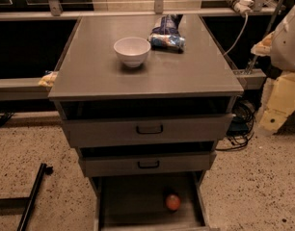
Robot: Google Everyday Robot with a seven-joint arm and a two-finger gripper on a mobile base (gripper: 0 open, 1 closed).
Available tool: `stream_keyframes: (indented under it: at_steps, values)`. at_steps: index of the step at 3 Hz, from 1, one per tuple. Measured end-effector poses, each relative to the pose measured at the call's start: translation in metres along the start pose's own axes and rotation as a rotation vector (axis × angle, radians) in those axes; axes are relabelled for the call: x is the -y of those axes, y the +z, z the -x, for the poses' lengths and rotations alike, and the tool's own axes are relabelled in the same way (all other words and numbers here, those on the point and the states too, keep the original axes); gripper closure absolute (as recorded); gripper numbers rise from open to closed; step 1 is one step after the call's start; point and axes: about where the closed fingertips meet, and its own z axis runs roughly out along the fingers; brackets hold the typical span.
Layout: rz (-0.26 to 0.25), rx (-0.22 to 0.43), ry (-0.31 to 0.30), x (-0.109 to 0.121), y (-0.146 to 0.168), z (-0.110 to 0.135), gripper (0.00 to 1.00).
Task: Pick apple from bottom drawer and place on counter
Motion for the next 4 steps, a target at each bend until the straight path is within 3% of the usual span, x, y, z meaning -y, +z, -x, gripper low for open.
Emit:
stream_keyframes:
  at_steps: [1,2,3,4]
  values:
    - [0.0,0.0,0.0,0.0,0.0,0.0,0.0]
    - [0.0,0.0,0.0,0.0,0.0,0.0,0.19]
    - [-0.013,0.05,-0.002,-0.006,0.017,-0.004,0.42]
    - [0.017,0.16,0.005,-0.029,0.074,-0.009,0.66]
